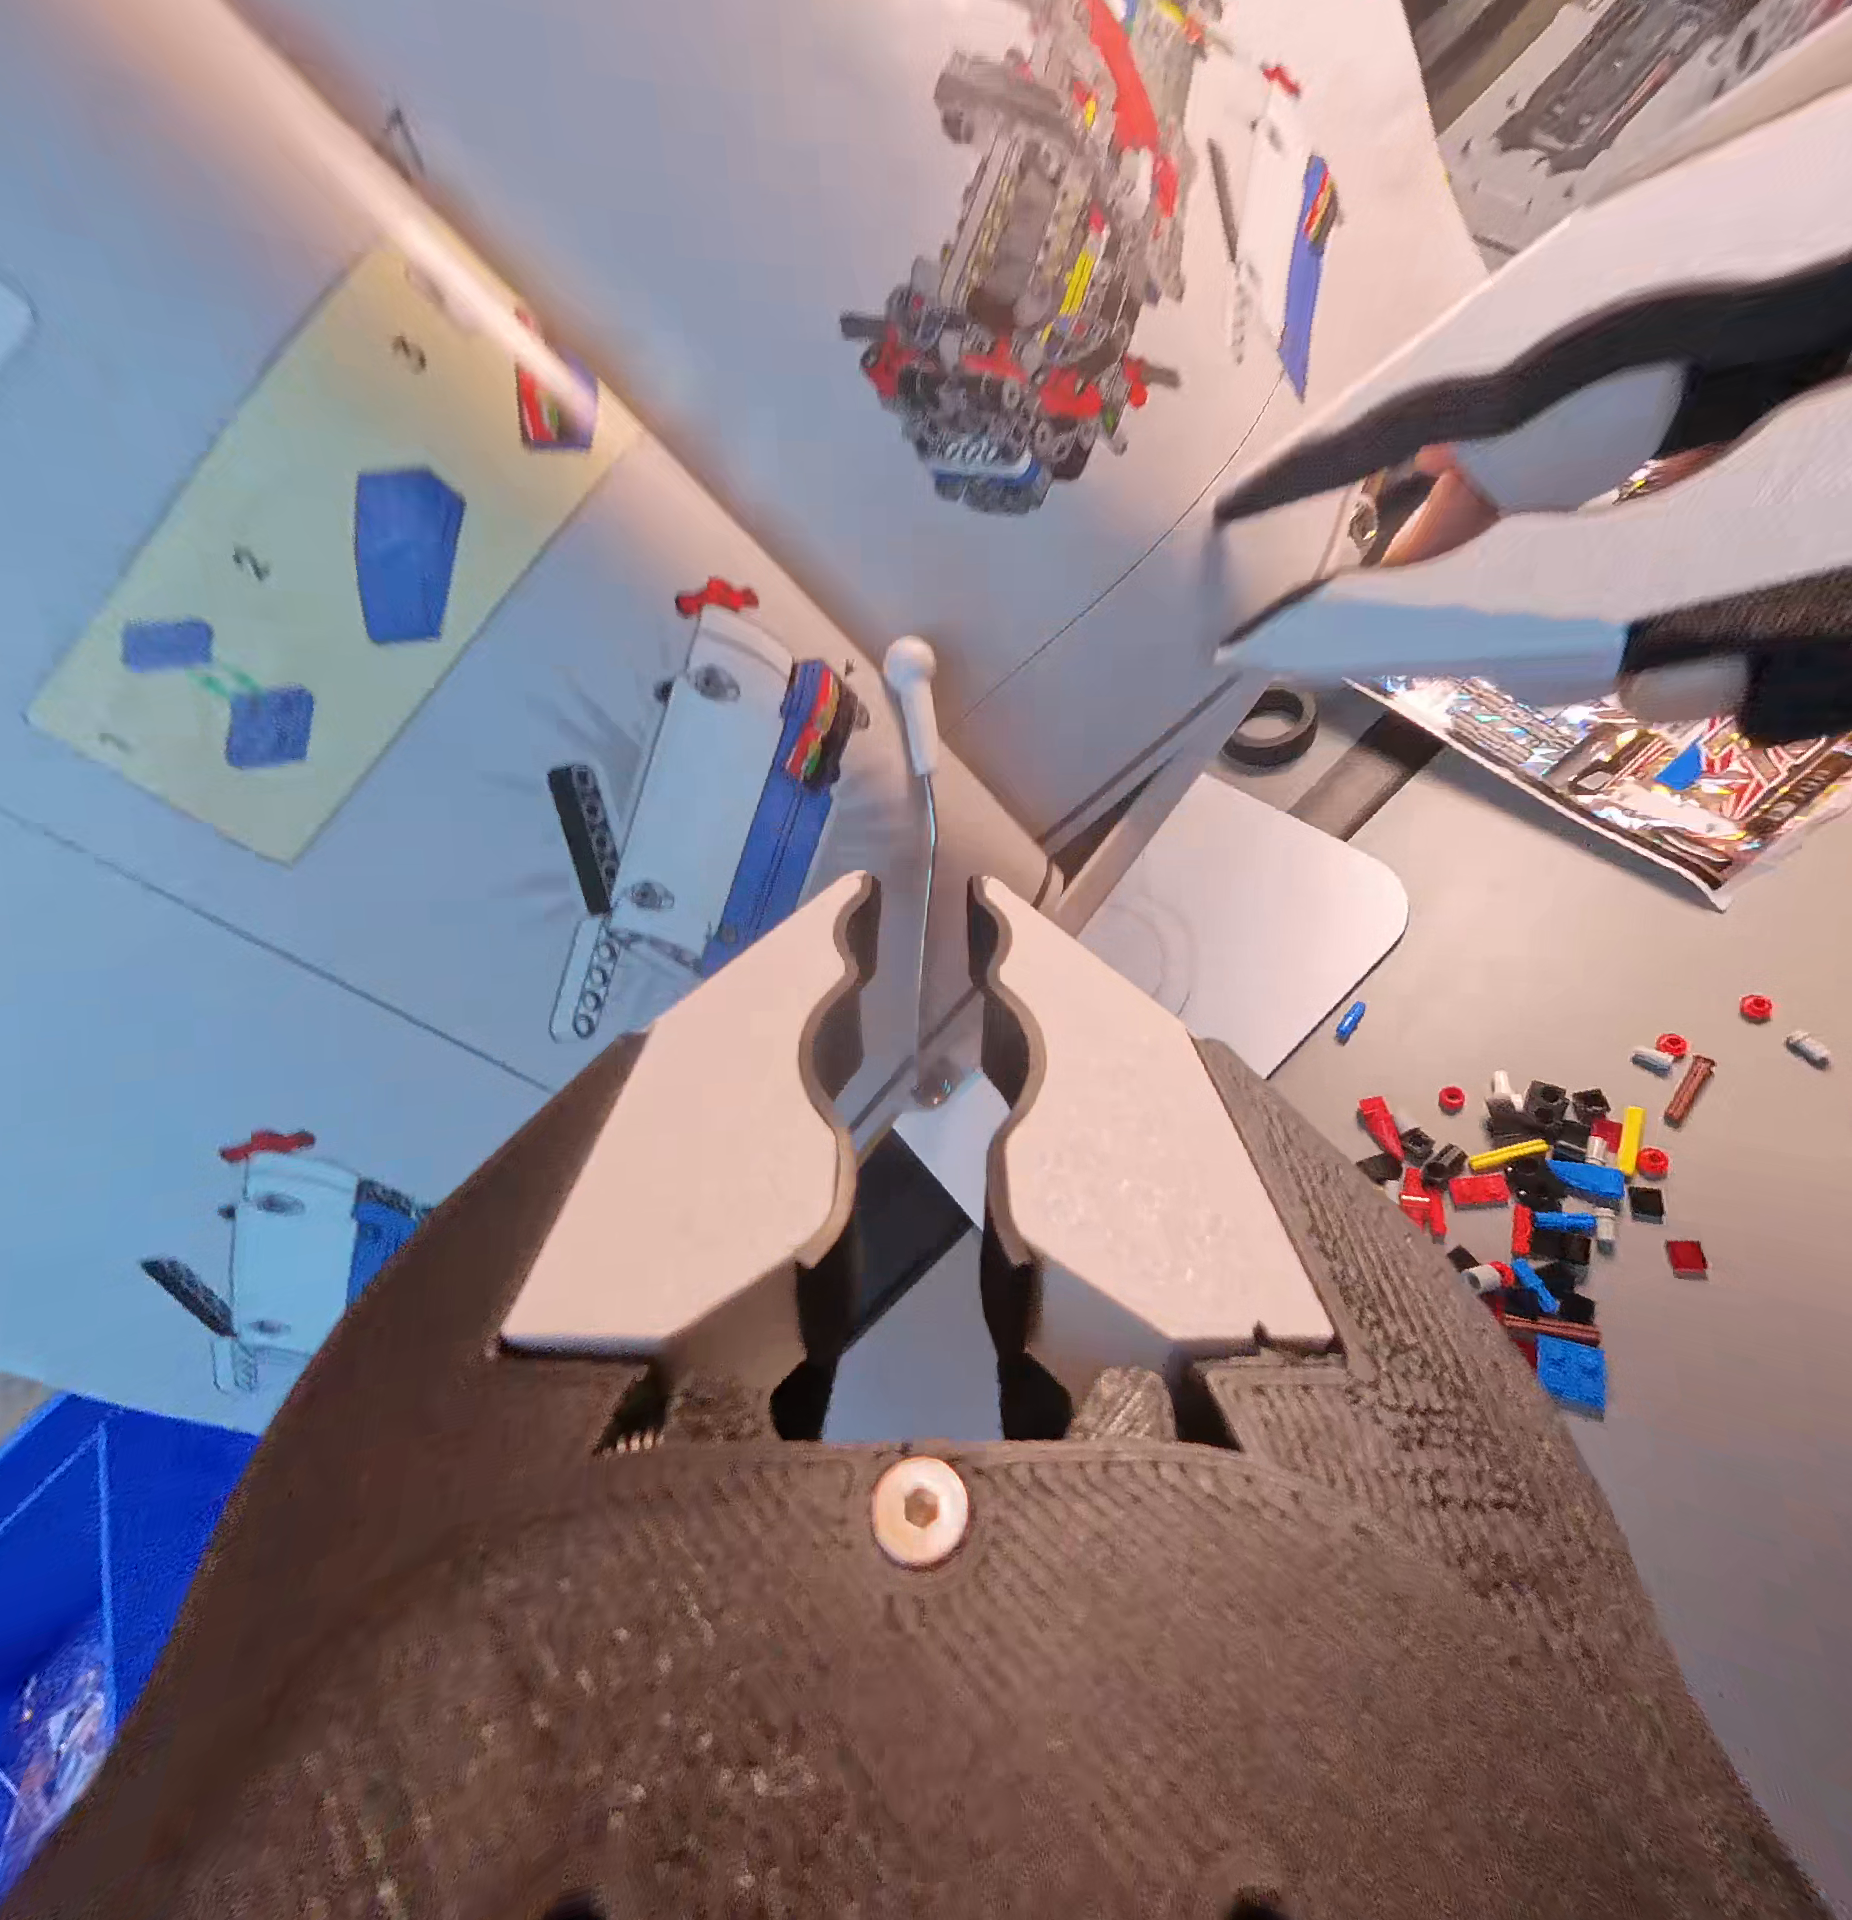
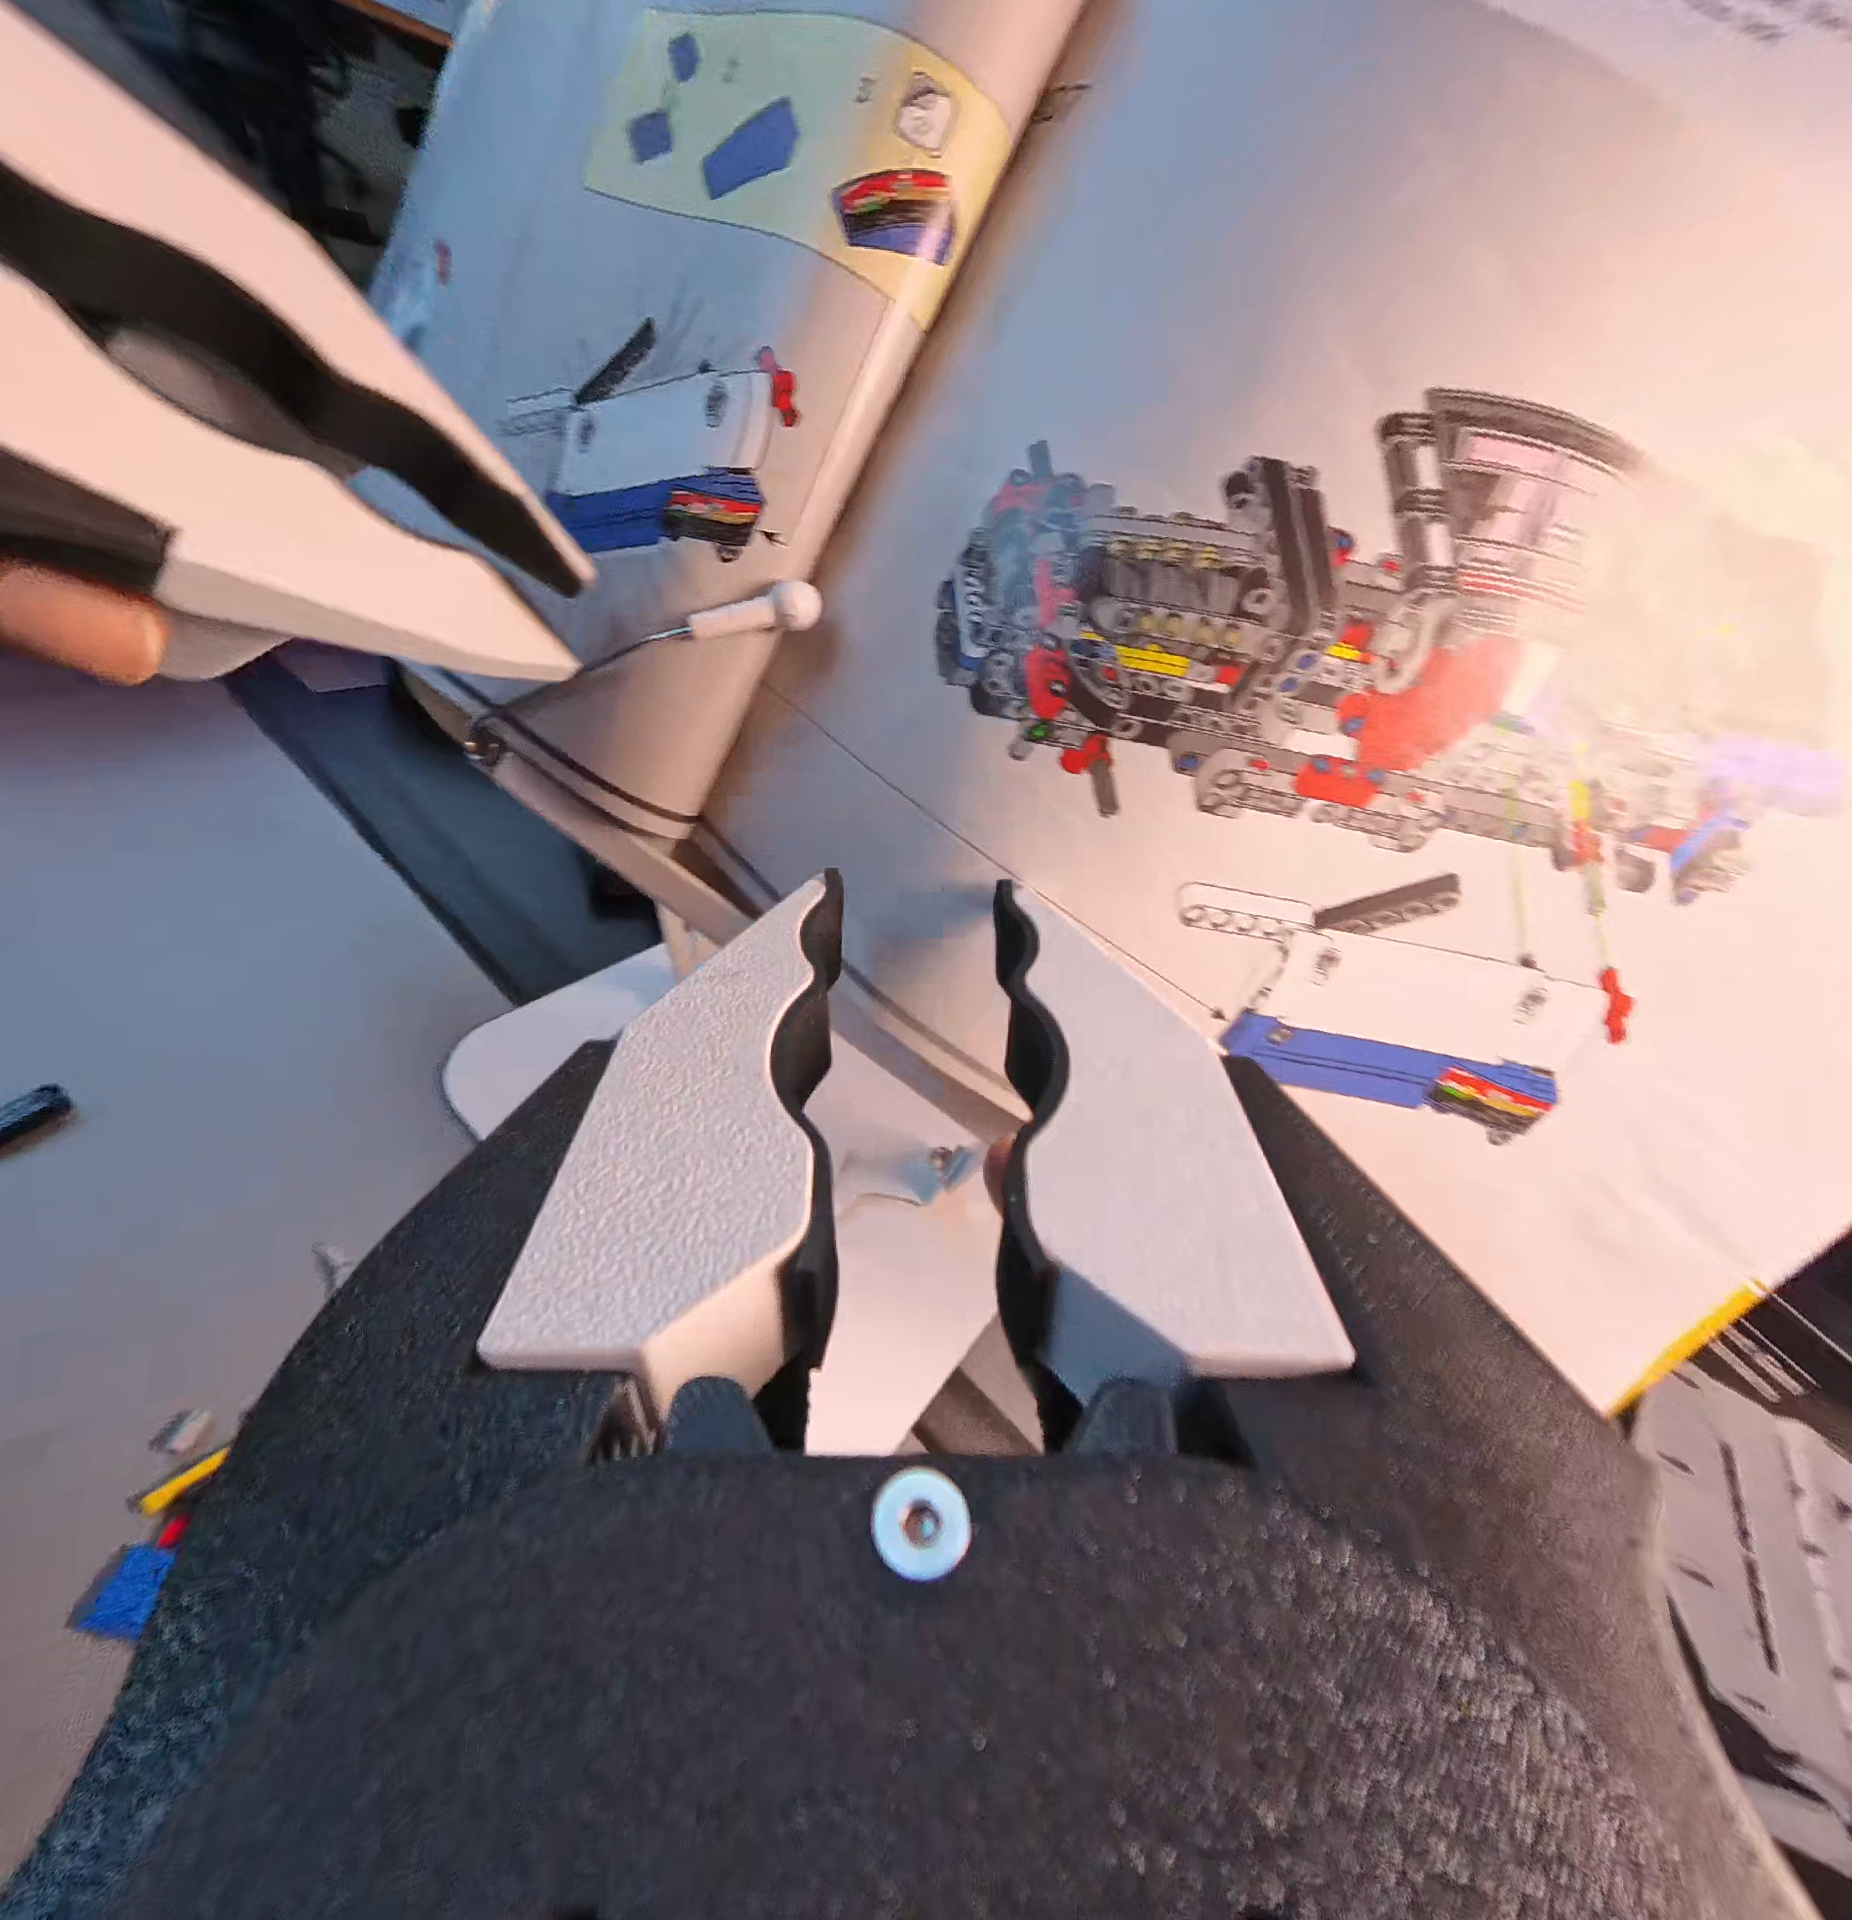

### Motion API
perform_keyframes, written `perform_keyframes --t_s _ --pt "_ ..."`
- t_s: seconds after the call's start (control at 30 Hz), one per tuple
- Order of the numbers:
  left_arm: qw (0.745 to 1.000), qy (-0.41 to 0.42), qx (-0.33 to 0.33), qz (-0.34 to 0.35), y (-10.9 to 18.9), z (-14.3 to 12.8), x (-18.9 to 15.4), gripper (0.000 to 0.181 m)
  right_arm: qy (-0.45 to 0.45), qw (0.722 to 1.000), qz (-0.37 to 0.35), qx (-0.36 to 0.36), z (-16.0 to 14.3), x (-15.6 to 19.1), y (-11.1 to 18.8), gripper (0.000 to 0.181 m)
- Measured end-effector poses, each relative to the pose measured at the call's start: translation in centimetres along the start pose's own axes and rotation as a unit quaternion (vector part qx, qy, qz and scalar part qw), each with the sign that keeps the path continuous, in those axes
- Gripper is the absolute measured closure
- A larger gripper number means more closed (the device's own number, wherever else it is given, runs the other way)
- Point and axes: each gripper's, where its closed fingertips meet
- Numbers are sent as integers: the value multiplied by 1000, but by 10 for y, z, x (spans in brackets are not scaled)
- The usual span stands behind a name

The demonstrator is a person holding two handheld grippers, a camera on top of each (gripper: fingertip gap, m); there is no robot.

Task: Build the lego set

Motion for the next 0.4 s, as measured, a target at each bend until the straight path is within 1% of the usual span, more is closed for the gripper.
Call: perform_keyframes --t_s 0.03,0.13,0.2,0.23,0.27,0.33,0.4 --pt "1000 11 1 12 -1 -9 4 164 -6 1000 -26 6 -4 -12 1 153" --pt "996 79 -27 41 1 -27 14 165 3 995 -83 48 -25 -40 0 142" --pt "990 121 -54 55 4 -32 21 165 19 991 -109 76 -45 -57 -2 140" --pt "988 128 -62 67 7 -35 26 163 26 991 -111 64 -46 -62 -2 143" --pt "986 128 -65 85 10 -38 32 161 23 991 -117 57 -48 -67 0 143" --pt "983 130 -66 109 15 -45 41 159 -1 991 -120 50 -49 -77 5 150" --pt "982 139 -70 107 18 -51 45 158 -19 990 -135 40 -49 -96 13 139"
Point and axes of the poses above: each gripper's, where its closed fingertips meet, y back along the fingers, z out of its top, x = y × z across the jaws, and after that the axes turned 2 degrees about -x, right-handed
